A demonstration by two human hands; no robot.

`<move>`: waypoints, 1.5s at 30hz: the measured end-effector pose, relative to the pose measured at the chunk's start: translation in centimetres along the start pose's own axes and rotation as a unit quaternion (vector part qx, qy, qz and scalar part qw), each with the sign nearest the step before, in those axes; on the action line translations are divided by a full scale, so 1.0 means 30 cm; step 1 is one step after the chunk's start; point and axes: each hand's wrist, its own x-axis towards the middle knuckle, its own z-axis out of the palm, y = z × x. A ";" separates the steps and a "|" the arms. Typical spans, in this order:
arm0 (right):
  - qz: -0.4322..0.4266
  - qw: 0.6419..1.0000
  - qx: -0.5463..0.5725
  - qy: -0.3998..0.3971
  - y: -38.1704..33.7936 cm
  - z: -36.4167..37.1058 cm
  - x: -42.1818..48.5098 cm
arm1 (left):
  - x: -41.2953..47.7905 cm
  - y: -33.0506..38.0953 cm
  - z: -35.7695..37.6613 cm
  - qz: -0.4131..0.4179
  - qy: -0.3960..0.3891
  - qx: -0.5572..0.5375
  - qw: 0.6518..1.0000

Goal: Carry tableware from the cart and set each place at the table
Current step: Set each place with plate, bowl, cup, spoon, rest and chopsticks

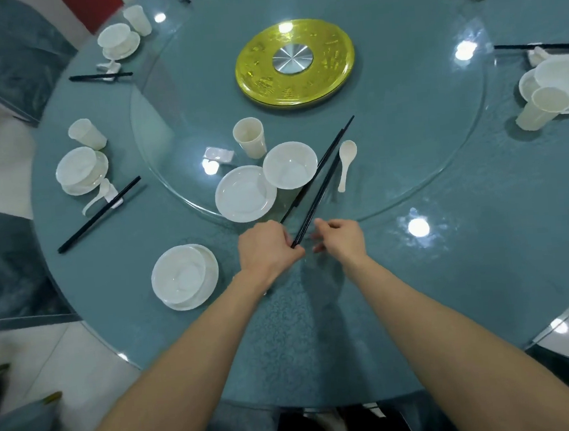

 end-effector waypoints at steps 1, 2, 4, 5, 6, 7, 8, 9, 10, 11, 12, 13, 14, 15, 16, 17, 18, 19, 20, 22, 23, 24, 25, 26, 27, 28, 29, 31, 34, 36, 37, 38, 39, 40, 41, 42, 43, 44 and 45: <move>0.020 0.999 0.039 -0.009 0.001 0.010 0.007 | -0.016 -0.009 -0.002 0.004 -0.002 0.007 1.000; 0.034 0.997 0.068 -0.014 -0.005 0.017 0.009 | -0.032 -0.019 -0.003 0.006 -0.006 0.015 1.000; 0.053 0.992 0.110 -0.011 -0.012 0.025 0.008 | -0.067 -0.042 0.001 0.008 -0.012 0.025 1.000; 0.056 0.991 0.118 -0.011 -0.015 0.033 -0.002 | -0.089 -0.061 0.006 0.004 -0.013 0.021 1.000; 0.056 0.992 0.115 -0.012 -0.017 0.038 -0.007 | -0.105 -0.072 0.008 0.001 -0.013 0.016 1.000; 0.054 0.992 0.110 -0.014 -0.015 0.047 -0.018 | -0.125 -0.087 0.012 -0.003 -0.013 0.010 1.000; 0.051 0.993 0.104 -0.019 -0.014 0.055 -0.032 | -0.140 -0.099 0.016 -0.002 -0.010 0.008 1.000; 0.048 0.993 0.101 -0.025 -0.009 0.066 -0.049 | -0.158 -0.111 0.019 -0.001 -0.007 0.008 1.000; 0.046 0.994 0.097 -0.028 -0.003 0.075 -0.062 | -0.172 -0.122 0.022 -0.001 -0.004 0.010 1.000; 0.043 0.994 0.092 -0.030 0.006 0.090 -0.083 | -0.196 -0.142 0.025 -0.003 -0.003 0.007 1.000; 0.042 0.995 0.089 -0.031 0.012 0.101 -0.101 | -0.215 -0.158 0.029 -0.005 -0.003 0.003 1.000; 0.043 0.995 0.087 -0.031 0.022 0.112 -0.123 | -0.238 -0.173 0.034 -0.009 -0.003 -0.002 1.000; 0.045 0.995 0.083 -0.033 0.029 0.122 -0.138 | -0.256 -0.187 0.040 -0.011 -0.001 -0.004 1.000; 0.045 0.995 0.077 -0.037 0.039 0.138 -0.160 | -0.283 -0.206 0.043 -0.016 -0.001 -0.004 1.000; 0.047 0.996 0.067 -0.043 0.052 0.159 -0.184 | -0.313 -0.230 0.050 -0.022 -0.001 -0.007 1.000; 0.047 0.996 0.059 -0.046 0.063 0.173 -0.200 | -0.336 -0.247 0.055 -0.029 0.001 -0.013 0.999; 0.046 0.996 0.053 -0.052 0.073 0.187 -0.217 | -0.357 -0.265 0.062 -0.037 0.002 -0.021 0.999; 0.047 0.996 0.045 -0.059 0.085 0.208 -0.240 | -0.384 -0.289 0.067 -0.048 -0.002 -0.029 0.998; 0.048 0.996 0.038 -0.066 0.095 0.225 -0.260 | -0.408 -0.311 0.074 -0.057 -0.006 -0.032 0.998; 0.050 0.995 0.024 -0.078 0.122 0.260 -0.303 | -0.457 -0.355 0.096 -0.075 -0.016 -0.036 0.996; 0.050 0.995 0.016 -0.082 0.134 0.274 -0.322 | -0.476 -0.372 0.108 -0.083 -0.019 -0.038 0.996; 0.052 0.995 0.007 -0.088 0.151 0.291 -0.340 | -0.498 -0.392 0.124 -0.091 -0.022 -0.041 0.995; 0.054 0.994 -0.001 -0.094 0.168 0.308 -0.358 | -0.520 -0.409 0.138 -0.096 -0.026 -0.043 0.994; 0.057 0.993 -0.010 -0.100 0.185 0.326 -0.376 | -0.543 -0.427 0.156 -0.096 -0.027 -0.044 0.994; 0.062 0.993 -0.017 -0.103 0.199 0.338 -0.390 | -0.559 -0.438 0.172 -0.091 -0.027 -0.036 0.995; 0.066 0.992 -0.023 -0.104 0.214 0.351 -0.400 | -0.576 -0.450 0.187 -0.085 -0.024 -0.023 0.996; 0.070 0.992 -0.030 -0.103 0.227 0.360 -0.409 | -0.590 -0.459 0.199 -0.082 -0.017 -0.010 0.996; 0.075 0.991 -0.044 -0.102 0.244 0.369 -0.419 | -0.606 -0.472 0.218 -0.082 -0.003 -0.001 0.997; 0.069 0.990 -0.066 -0.108 0.257 0.372 -0.428 | -0.619 -0.479 0.238 -0.090 0.008 0.001 0.996; 0.052 0.989 -0.084 -0.110 0.251 0.373 -0.440 | -0.620 -0.474 0.247 -0.093 0.016 0.005 0.996; 0.037 0.988 -0.105 -0.110 0.245 0.371 -0.447 | -0.621 -0.470 0.251 -0.095 0.019 0.006 0.995; 0.019 0.985 -0.133 -0.110 0.238 0.369 -0.454 | -0.622 -0.468 0.254 -0.097 0.022 0.006 0.995; 0.000 0.981 -0.162 -0.109 0.232 0.365 -0.462 | -0.622 -0.466 0.258 -0.100 0.023 0.008 0.995; -0.016 0.977 -0.185 -0.106 0.227 0.363 -0.469 | -0.621 -0.467 0.262 -0.103 0.023 0.010 0.994; -0.029 0.973 -0.202 -0.105 0.222 0.357 -0.476 | -0.622 -0.466 0.266 -0.106 0.022 0.011 0.994; -0.037 0.971 -0.211 -0.105 0.220 0.354 -0.479 | -0.622 -0.466 0.269 -0.109 0.020 0.011 0.994; -0.040 0.971 -0.212 -0.106 0.219 0.348 -0.483 | -0.623 -0.467 0.273 -0.108 0.018 0.011 0.994; -0.043 0.971 -0.211 -0.107 0.220 0.342 -0.483 | -0.625 -0.468 0.276 -0.107 0.018 0.009 0.994; -0.044 0.971 -0.208 -0.107 0.222 0.337 -0.481 | -0.627 -0.468 0.279 -0.106 0.020 0.006 0.994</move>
